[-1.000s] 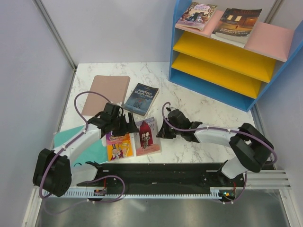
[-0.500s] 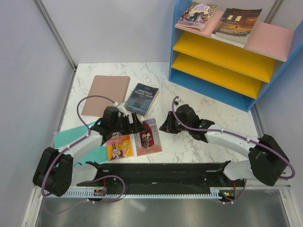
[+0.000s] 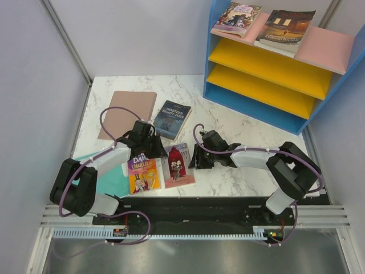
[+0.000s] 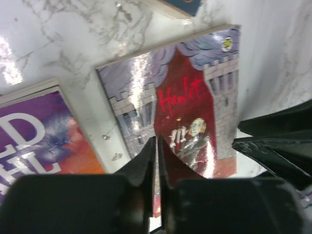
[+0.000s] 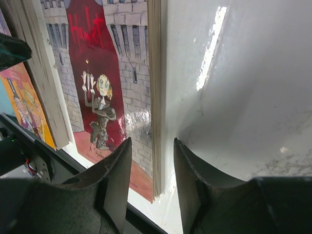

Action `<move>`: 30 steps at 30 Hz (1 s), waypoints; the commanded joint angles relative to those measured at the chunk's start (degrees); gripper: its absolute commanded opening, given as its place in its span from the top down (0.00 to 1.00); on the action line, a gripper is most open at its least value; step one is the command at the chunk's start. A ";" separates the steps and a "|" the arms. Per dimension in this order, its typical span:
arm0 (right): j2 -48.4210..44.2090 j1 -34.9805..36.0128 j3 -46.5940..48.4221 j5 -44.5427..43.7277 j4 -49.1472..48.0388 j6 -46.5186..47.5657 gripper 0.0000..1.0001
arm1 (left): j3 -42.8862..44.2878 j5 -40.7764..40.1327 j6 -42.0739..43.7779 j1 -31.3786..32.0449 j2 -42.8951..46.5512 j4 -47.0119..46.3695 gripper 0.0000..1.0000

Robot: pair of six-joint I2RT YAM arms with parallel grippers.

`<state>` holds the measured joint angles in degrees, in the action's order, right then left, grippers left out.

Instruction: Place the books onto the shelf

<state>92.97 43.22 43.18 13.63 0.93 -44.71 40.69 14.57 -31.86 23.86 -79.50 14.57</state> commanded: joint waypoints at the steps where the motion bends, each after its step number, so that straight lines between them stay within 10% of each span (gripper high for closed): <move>1: 1.86 -0.07 1.91 1.40 -4.70 -1.17 0.53 | 3.17 -5.60 2.41 0.75 -3.54 6.26 0.98; 16: 0.03 0.46 -0.46 3.34 -14.72 -5.39 0.56 | 10.99 -10.61 1.89 9.98 -19.54 12.41 0.98; 20: -1.91 0.46 -0.90 1.84 -15.78 -5.92 0.92 | 11.17 -10.96 1.71 10.16 -19.20 12.41 0.98; 23: -2.52 0.46 -1.08 0.96 -14.82 -5.74 1.00 | 11.26 -11.93 1.88 10.16 -17.53 12.68 0.98; 25: -3.66 0.46 -1.95 0.00 -14.29 -5.30 1.00 | 11.08 -12.98 2.32 10.16 -14.20 12.77 0.84; 26: -5.24 0.37 -2.39 -0.79 -14.20 -5.04 1.00 | 11.08 -13.16 2.67 10.16 -12.62 12.68 0.53; 30: -10.16 -0.42 -4.06 -2.11 -13.85 -3.55 1.00 | 9.77 -14.39 2.50 9.89 -1.73 10.67 0.05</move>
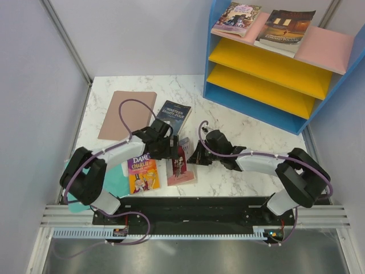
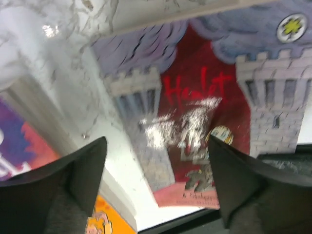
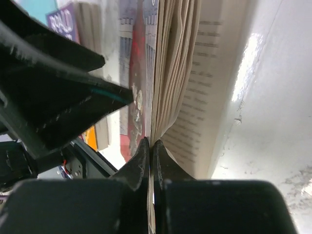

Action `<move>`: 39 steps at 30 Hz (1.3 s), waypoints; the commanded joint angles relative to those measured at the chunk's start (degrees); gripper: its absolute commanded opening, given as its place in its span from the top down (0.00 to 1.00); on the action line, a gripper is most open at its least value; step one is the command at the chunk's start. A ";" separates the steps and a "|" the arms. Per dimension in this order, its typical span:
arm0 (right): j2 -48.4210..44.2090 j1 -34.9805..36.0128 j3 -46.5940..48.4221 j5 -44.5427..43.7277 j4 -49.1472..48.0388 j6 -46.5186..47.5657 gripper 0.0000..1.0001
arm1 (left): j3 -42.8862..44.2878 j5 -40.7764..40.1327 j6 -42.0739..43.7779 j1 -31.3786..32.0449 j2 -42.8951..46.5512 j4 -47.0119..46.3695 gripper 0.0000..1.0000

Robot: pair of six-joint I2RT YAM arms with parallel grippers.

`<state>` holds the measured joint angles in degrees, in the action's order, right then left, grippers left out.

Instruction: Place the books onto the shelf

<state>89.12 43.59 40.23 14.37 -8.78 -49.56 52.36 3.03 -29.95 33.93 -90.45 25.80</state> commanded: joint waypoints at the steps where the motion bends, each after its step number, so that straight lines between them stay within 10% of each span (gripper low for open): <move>1: -7.46 -1.05 -1.38 -3.03 -4.06 1.74 1.00 | -2.43 -2.68 0.51 -0.36 13.51 -1.36 0.01; 9: -21.52 -3.78 -2.87 -2.07 -4.14 3.68 1.00 | -16.48 12.24 -1.50 -4.75 30.33 -22.34 0.00; 17: -26.46 -3.78 -3.93 3.29 -8.27 2.54 1.00 | -21.60 26.92 -5.90 -5.02 27.71 -45.21 0.02; 21: -25.58 -3.87 -3.58 4.88 -7.58 2.71 1.00 | -21.60 31.33 -7.40 -5.02 26.82 -52.33 0.50; 23: -25.66 -3.87 -3.84 5.14 -7.49 2.98 1.00 | -20.98 33.00 -7.84 -5.02 27.26 -53.57 0.97; 24: -25.84 -3.87 -4.01 4.97 -7.31 3.24 1.00 | -20.63 32.83 -7.93 -5.02 27.96 -53.23 0.98; 31: -31.90 -4.22 -4.37 -2.24 0.33 8.50 0.48 | -16.59 32.22 -4.85 -5.28 31.82 -47.69 0.98; 39: -41.03 -5.36 -8.67 -3.91 0.51 10.80 0.33 | -13.78 37.31 -6.07 -5.72 28.76 -53.03 0.98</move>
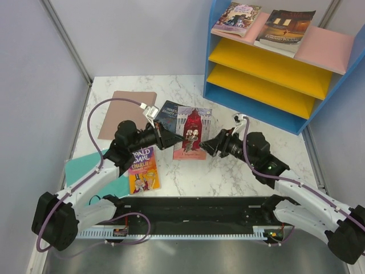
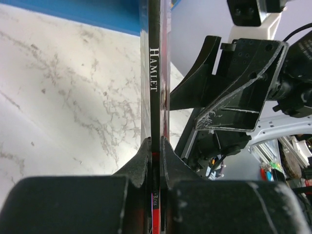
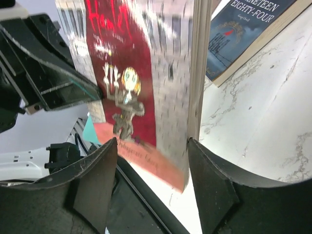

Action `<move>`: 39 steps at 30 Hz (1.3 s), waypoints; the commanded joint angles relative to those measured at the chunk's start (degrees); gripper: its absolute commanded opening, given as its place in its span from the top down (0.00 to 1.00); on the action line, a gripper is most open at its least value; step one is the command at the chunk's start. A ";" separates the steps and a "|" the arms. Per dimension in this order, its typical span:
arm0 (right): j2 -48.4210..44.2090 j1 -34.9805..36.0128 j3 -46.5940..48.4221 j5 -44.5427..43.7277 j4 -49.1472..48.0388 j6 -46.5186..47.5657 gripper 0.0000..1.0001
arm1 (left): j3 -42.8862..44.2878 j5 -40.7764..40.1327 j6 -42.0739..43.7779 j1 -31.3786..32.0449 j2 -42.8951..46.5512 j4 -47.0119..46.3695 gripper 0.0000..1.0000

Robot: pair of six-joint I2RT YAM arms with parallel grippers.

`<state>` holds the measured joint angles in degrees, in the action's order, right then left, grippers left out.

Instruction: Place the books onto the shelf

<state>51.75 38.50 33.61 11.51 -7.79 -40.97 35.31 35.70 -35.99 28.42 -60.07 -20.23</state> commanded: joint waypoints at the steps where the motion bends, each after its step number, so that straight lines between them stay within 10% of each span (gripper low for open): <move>1: -4.54 -0.27 -2.40 -1.57 -0.38 2.30 0.28 | 3.54 5.51 -1.35 -0.47 -2.06 -9.80 0.98; 17: -11.58 -1.06 -7.41 -4.13 -2.48 2.56 0.24 | 8.46 20.46 -23.77 -0.92 -15.25 -43.22 0.98; 27: -9.21 -1.15 -9.87 1.40 -15.05 -1.91 0.42 | 5.38 19.67 -26.94 -0.83 -17.97 -48.85 0.98; 39: -19.48 -1.15 -6.62 -5.08 -1.28 0.89 0.18 | 7.40 20.28 -30.54 -1.44 -22.89 -52.72 0.98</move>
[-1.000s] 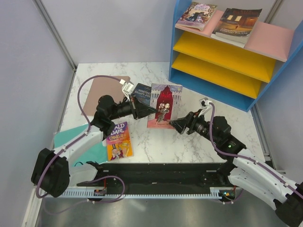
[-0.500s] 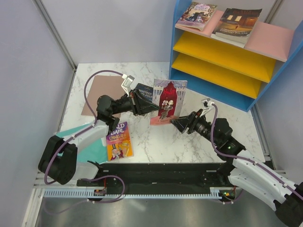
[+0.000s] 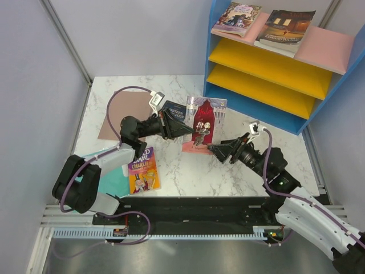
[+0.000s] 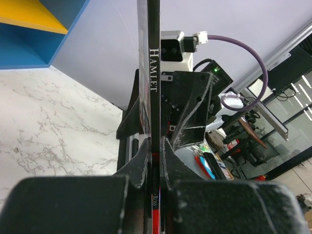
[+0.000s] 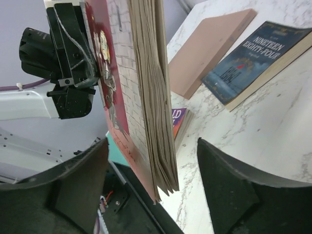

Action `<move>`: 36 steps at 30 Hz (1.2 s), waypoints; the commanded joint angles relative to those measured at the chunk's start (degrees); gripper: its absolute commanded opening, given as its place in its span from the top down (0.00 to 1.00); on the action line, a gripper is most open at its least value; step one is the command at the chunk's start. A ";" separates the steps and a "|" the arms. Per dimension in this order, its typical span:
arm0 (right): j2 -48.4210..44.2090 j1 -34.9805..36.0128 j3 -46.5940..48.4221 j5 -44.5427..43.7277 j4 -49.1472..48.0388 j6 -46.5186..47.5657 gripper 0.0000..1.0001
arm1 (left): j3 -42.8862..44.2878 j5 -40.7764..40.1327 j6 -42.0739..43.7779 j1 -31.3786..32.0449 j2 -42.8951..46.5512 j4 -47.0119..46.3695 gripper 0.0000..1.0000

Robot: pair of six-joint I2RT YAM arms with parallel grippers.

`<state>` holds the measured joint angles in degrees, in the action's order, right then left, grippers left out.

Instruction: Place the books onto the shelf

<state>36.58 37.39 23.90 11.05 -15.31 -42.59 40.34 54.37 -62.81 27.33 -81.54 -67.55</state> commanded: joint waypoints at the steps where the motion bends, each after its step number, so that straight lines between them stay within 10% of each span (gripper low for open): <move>1: -7.02 -0.03 2.99 -7.16 8.52 2.77 0.10 | 2.90 1.70 -5.03 -0.35 -1.87 -6.97 0.98; 24: -4.65 -0.03 1.33 -4.45 7.40 0.58 0.02 | 7.91 4.08 -18.67 -0.35 -9.52 -22.19 0.98; 36: -0.56 -0.03 2.82 1.85 2.57 -1.71 0.30 | 7.56 2.58 -17.96 0.09 -12.42 -22.98 0.98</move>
<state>32.36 37.32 24.97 7.84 -8.60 -43.31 46.00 57.25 -79.46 27.11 -92.86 -74.13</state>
